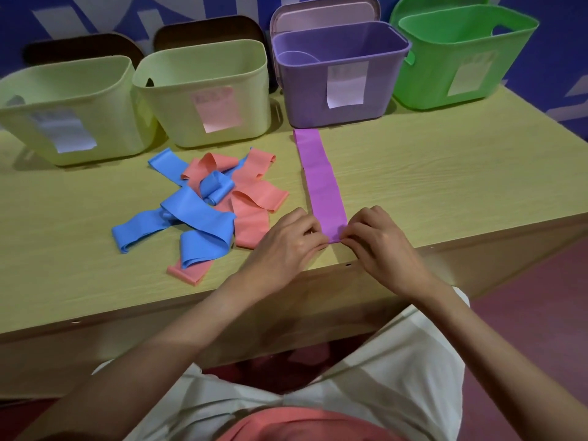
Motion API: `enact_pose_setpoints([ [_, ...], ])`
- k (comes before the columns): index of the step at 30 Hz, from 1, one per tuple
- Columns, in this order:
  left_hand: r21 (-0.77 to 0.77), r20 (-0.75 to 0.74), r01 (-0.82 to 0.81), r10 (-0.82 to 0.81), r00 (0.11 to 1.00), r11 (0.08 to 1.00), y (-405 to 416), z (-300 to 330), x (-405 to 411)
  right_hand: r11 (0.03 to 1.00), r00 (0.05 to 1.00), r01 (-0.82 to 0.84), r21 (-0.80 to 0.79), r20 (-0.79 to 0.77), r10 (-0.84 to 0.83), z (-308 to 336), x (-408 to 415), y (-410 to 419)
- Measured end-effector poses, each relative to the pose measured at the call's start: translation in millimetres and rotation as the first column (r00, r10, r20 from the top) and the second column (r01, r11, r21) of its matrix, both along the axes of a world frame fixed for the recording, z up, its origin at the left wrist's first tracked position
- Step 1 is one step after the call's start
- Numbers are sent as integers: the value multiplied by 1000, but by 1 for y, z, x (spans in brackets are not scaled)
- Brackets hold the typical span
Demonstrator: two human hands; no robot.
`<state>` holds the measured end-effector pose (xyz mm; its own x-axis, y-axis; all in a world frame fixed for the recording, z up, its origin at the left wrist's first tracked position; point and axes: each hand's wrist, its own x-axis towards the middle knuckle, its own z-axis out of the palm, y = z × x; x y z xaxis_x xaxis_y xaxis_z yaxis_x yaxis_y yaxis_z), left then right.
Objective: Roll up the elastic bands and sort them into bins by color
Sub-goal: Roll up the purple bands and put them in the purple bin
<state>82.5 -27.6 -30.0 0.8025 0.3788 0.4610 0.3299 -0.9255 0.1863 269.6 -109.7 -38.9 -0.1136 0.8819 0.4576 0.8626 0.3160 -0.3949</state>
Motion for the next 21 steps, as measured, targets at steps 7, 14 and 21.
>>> enact_pose_setpoints([
  [7,1,17,-3,3,1000,1000,-2,0,-1,996,984,66,-56,-162,-74,-7,-1,1],
  [14,-182,41,-113,123,992,977,-2,2,2,969,957,178,-174,-200,-212,2,-6,7],
  [21,-184,52,-184,197,979,966,0,3,6,954,939,253,-158,-197,-282,6,-12,15],
])
